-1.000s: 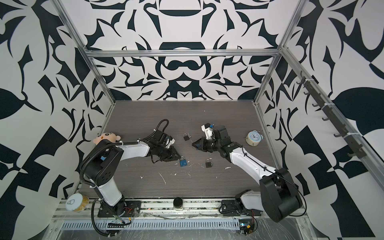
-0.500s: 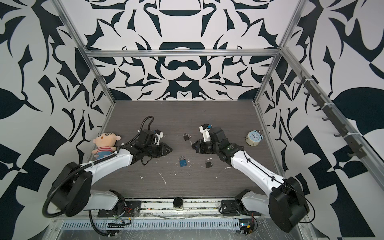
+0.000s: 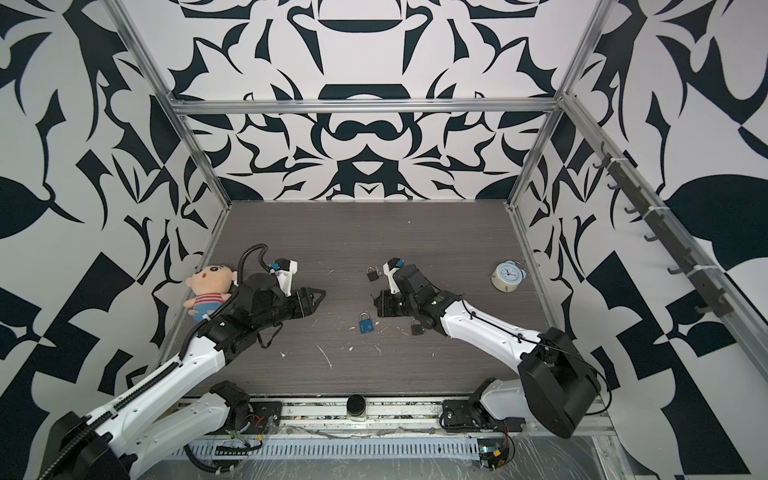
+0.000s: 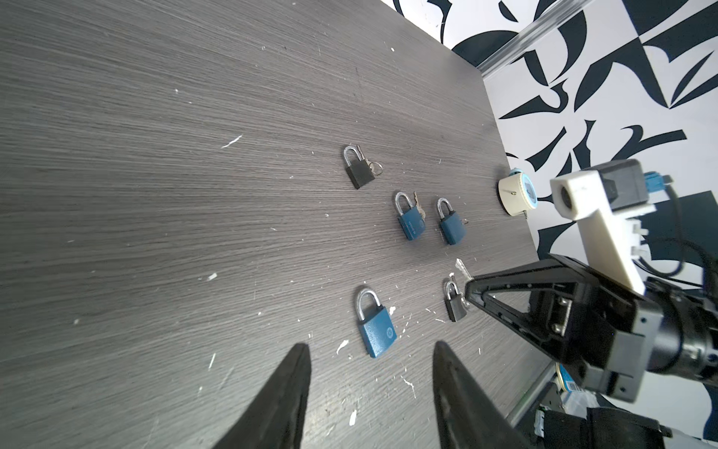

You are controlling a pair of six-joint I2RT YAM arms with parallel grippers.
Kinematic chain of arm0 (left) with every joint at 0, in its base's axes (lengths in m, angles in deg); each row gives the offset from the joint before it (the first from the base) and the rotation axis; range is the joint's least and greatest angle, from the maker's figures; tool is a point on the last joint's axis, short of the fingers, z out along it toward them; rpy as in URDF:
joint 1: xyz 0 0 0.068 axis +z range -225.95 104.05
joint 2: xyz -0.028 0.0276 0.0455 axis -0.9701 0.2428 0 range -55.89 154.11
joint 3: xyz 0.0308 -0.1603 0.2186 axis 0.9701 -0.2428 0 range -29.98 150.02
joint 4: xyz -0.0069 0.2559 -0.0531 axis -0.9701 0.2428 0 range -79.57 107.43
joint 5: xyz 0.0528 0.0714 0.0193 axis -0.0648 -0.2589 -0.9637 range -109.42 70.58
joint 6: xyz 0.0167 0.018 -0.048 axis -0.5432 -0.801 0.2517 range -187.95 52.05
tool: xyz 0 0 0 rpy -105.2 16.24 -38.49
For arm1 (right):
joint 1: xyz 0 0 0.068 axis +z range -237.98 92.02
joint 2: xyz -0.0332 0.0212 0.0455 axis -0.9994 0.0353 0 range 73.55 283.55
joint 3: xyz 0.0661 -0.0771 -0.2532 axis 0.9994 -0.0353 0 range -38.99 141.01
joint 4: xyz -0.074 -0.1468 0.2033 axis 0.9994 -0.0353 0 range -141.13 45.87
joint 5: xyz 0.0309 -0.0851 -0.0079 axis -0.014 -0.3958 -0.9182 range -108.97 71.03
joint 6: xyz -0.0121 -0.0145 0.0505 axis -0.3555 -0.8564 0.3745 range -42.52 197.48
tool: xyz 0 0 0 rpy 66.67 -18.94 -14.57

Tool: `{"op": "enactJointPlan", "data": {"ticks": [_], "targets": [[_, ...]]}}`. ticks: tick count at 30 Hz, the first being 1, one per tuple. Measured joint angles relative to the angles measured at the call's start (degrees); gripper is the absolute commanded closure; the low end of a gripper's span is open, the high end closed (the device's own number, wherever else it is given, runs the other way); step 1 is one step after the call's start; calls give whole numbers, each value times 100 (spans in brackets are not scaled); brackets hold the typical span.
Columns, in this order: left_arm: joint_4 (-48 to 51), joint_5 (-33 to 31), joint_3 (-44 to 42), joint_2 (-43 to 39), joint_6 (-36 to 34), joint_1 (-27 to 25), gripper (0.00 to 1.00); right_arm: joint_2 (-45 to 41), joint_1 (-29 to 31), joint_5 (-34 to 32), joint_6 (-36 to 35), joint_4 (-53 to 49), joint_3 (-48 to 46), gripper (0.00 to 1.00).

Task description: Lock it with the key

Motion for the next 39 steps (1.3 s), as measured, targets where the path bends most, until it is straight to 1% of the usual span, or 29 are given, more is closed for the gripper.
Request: {"op": "enactJointPlan", "data": {"ticks": [9, 21, 27, 33, 37, 39], "targets": [[144, -105, -55, -79, 2, 11, 46, 651, 31, -232, 223, 348, -131, 100], [144, -103, -55, 170, 2, 15, 46, 1108, 31, -295, 529, 601, -321, 98], [144, -103, -55, 227, 2, 15, 46, 1139, 33, -291, 680, 671, -476, 95], [142, -103, -55, 275, 2, 15, 46, 1261, 122, -251, 807, 809, -492, 93], [140, -101, -55, 289, 4, 15, 46, 1329, 195, -225, 890, 863, -492, 89], [142, -98, -55, 289, 2, 15, 45, 1344, 221, -221, 920, 883, -492, 85]]}}
